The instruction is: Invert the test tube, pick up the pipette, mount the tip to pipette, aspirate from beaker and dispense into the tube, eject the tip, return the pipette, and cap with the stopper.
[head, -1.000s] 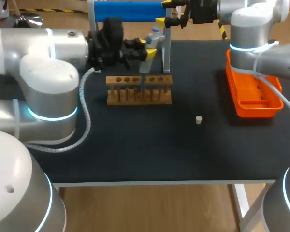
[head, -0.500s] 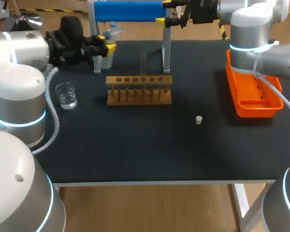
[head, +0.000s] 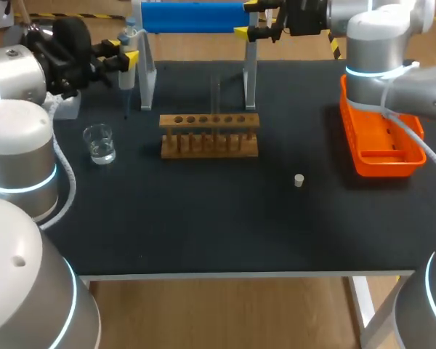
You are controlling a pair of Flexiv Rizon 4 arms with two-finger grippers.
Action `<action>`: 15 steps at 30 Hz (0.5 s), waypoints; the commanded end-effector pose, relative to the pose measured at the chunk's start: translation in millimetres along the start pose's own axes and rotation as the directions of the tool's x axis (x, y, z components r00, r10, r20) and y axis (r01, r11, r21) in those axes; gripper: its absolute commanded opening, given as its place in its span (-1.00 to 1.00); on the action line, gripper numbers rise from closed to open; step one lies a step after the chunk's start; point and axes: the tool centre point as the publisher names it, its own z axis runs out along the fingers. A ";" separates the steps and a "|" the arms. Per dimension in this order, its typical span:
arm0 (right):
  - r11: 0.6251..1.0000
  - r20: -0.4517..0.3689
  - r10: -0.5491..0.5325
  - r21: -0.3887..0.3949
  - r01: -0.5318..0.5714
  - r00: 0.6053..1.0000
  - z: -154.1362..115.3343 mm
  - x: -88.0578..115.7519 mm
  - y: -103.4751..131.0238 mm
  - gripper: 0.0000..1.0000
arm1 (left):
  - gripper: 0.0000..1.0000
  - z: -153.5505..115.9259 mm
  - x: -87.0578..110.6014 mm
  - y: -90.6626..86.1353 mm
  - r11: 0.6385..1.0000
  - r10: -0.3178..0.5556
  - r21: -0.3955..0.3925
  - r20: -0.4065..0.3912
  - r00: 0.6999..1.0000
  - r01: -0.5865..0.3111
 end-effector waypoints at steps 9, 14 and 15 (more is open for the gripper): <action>1.000 -0.005 0.000 0.003 0.000 1.000 -0.9 -1.2 0.6 1.00 | -1.00 51.8 -32.8 -3.4 0.999 -0.030 0.023 0.087 0.996 0.028; 1.000 -0.005 0.000 0.003 0.000 1.000 -0.9 -1.2 0.6 1.00 | -1.00 65.7 -46.6 -2.3 0.998 -0.051 0.028 0.125 0.991 0.048; 1.000 -0.005 0.000 0.003 0.000 1.000 -0.9 -1.2 0.6 1.00 | -1.00 67.3 -48.5 -2.3 0.998 -0.053 0.031 0.129 0.990 0.050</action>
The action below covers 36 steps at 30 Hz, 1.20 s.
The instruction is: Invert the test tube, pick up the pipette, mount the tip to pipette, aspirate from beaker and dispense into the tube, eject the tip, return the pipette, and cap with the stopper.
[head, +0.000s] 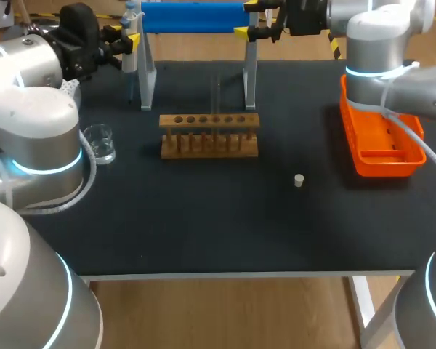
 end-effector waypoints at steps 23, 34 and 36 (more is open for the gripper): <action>1.000 -0.005 0.000 0.003 0.000 1.000 -0.9 -1.1 0.6 1.00 | -1.00 100.2 -35.1 -1.3 0.996 -0.085 0.001 0.168 0.982 0.086; 1.000 -0.005 0.000 0.003 0.000 1.000 -0.9 -1.1 0.6 1.00 | -1.00 120.5 -40.2 -6.9 0.993 -0.108 -0.028 0.237 0.965 0.118; 1.000 -0.005 0.000 0.003 0.000 1.000 -0.9 -1.1 0.6 1.00 | -1.00 122.6 -41.2 -6.8 0.992 -0.114 -0.030 0.244 0.963 0.125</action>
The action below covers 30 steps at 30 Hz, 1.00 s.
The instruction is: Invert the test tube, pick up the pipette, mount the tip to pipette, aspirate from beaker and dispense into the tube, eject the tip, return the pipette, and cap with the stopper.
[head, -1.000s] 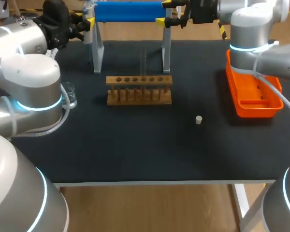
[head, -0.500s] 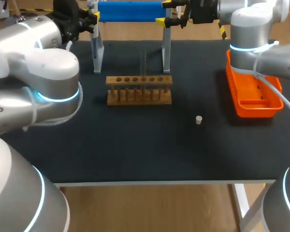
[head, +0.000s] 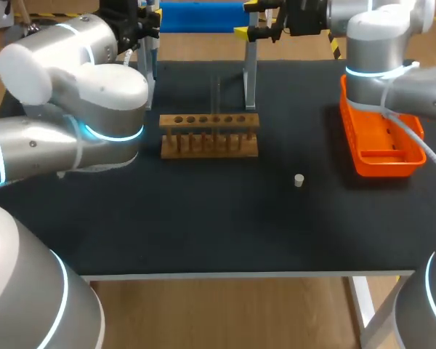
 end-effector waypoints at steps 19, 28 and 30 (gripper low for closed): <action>1.000 -0.005 0.000 0.003 0.000 1.000 -0.9 -1.2 0.6 1.00 | -1.00 27.8 -4.5 5.5 0.988 -0.049 -0.140 0.124 0.991 0.066; 1.000 -0.005 0.000 0.003 0.000 1.000 -0.9 -1.2 0.6 1.00 | -1.00 39.9 -12.2 11.8 0.973 -0.070 -0.209 0.140 0.988 0.099; 1.000 -0.005 0.000 0.003 0.000 1.000 -0.9 -1.2 0.6 1.00 | -1.00 42.0 -13.6 12.3 0.972 -0.071 -0.210 0.141 0.987 0.100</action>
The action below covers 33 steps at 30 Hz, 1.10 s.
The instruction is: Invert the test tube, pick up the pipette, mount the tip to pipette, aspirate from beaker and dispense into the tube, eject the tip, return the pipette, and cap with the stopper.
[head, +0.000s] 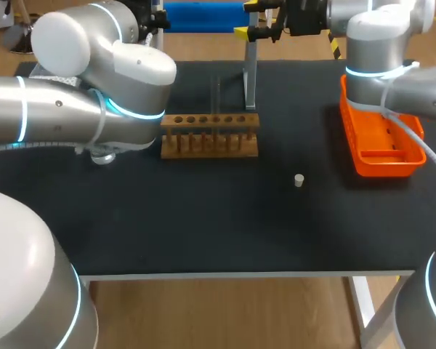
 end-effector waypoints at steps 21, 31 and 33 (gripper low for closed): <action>1.000 -0.005 0.000 0.003 0.000 1.000 -0.8 -1.2 0.6 1.00 | -1.00 20.4 -9.4 0.1 0.989 -0.028 -0.140 0.074 0.997 0.038; 1.000 -0.005 0.000 0.003 0.000 1.000 -0.8 -1.2 0.6 1.00 | -1.00 25.8 -15.0 2.5 0.984 -0.040 -0.170 0.106 0.994 0.058; 1.000 -0.005 0.000 0.003 0.000 1.000 -0.8 -1.2 0.6 1.00 | -1.00 26.4 -15.4 2.8 0.983 -0.038 -0.177 0.110 0.993 0.057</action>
